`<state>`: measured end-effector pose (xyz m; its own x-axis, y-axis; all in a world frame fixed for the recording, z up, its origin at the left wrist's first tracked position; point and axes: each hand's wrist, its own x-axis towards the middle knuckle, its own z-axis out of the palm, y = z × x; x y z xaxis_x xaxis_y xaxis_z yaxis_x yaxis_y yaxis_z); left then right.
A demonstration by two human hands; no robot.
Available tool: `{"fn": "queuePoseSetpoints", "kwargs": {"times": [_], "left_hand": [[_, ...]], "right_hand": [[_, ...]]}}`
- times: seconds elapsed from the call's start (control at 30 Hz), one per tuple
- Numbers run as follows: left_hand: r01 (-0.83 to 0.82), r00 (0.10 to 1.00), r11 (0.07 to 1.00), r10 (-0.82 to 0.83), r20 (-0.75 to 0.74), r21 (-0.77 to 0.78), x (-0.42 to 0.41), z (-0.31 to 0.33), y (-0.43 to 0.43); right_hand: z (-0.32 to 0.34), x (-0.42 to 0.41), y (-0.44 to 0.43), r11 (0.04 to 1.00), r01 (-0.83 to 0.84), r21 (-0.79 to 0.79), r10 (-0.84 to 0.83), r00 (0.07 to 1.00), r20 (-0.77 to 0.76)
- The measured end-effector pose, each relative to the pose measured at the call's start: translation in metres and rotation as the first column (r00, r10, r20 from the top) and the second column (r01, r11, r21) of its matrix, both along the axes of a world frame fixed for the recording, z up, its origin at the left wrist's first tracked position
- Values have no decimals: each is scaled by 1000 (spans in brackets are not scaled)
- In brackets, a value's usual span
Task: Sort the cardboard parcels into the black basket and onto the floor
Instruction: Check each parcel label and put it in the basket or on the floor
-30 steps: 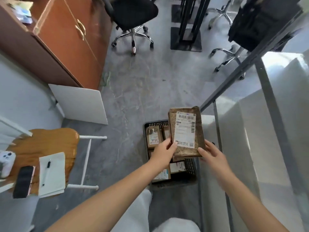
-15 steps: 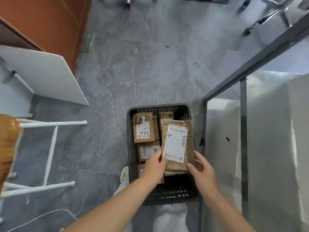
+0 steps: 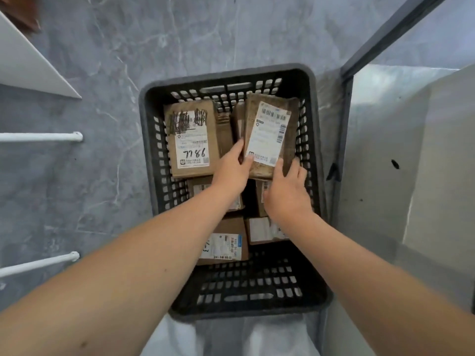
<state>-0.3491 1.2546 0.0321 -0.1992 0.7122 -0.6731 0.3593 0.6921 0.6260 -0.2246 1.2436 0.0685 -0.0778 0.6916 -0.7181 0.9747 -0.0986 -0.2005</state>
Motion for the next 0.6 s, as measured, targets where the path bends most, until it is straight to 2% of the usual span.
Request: {"fn": "queuePoseSetpoints", "kwargs": {"times": [0.07, 0.17, 0.27, 0.43, 0.5, 0.6], "left_hand": [[10, 1000, 1000, -10, -27, -17, 8, -9, 9], [-18, 994, 1000, 16, -109, -16, 19, -12, 25], [-20, 991, 998, 12, -130, -53, 18, -15, 35], [47, 997, 980, -57, -50, -195, 8, 0, 46], [70, 993, 974, -89, -79, -217, 12, 16, 46], [17, 984, 974, -57, -171, -224, 20, 44, 43]], "right_hand": [[-5, 1, -5, 999, -36, 24, 35, 999, 25], [-10, -1, -9, 978, -174, 114, 179, 983, -29], [-13, -5, -7, 986, -154, 58, 158, 984, -81], [-6, -4, 7, 984, -169, -51, 163, 982, -95], [5, 0, 11, 985, -165, -44, 160, 982, -96], [28, 5, 15, 992, -122, -24, 120, 991, -66]]}}
